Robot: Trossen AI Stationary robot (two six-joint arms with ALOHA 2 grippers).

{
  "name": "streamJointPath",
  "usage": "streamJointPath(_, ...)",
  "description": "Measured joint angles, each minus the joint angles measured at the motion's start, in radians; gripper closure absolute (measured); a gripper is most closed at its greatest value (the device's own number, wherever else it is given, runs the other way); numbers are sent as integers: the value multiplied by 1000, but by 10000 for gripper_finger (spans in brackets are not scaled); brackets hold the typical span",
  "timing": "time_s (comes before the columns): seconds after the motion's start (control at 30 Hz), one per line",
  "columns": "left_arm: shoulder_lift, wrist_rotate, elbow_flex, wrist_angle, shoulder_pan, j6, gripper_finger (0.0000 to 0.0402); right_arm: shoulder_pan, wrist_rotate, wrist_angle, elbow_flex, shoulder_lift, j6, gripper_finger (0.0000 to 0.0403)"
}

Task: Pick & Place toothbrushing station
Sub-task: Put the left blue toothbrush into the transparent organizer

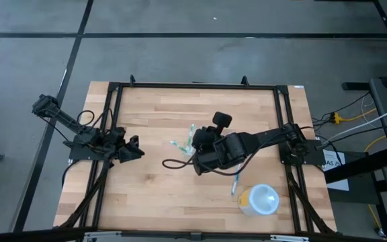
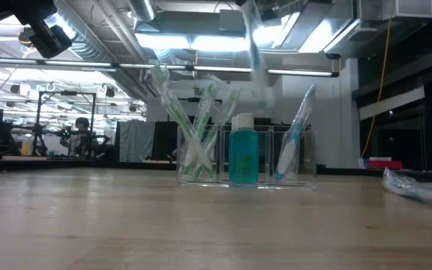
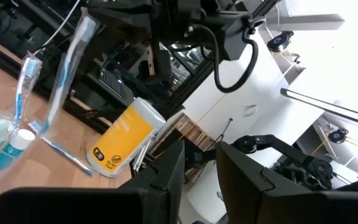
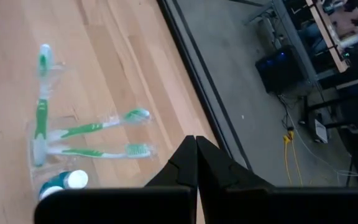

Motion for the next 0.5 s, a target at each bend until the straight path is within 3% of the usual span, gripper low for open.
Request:
streamJointPath(0.3, 0, 0, 0, 0, 0, 0, 313, -3, 9, -17, -10, -11, 30, 403)
streamJointPath(0.5, 0, 1, 0, 7, 0, -3, 313, -11, -30, -17, -129, -12, 104, 403)
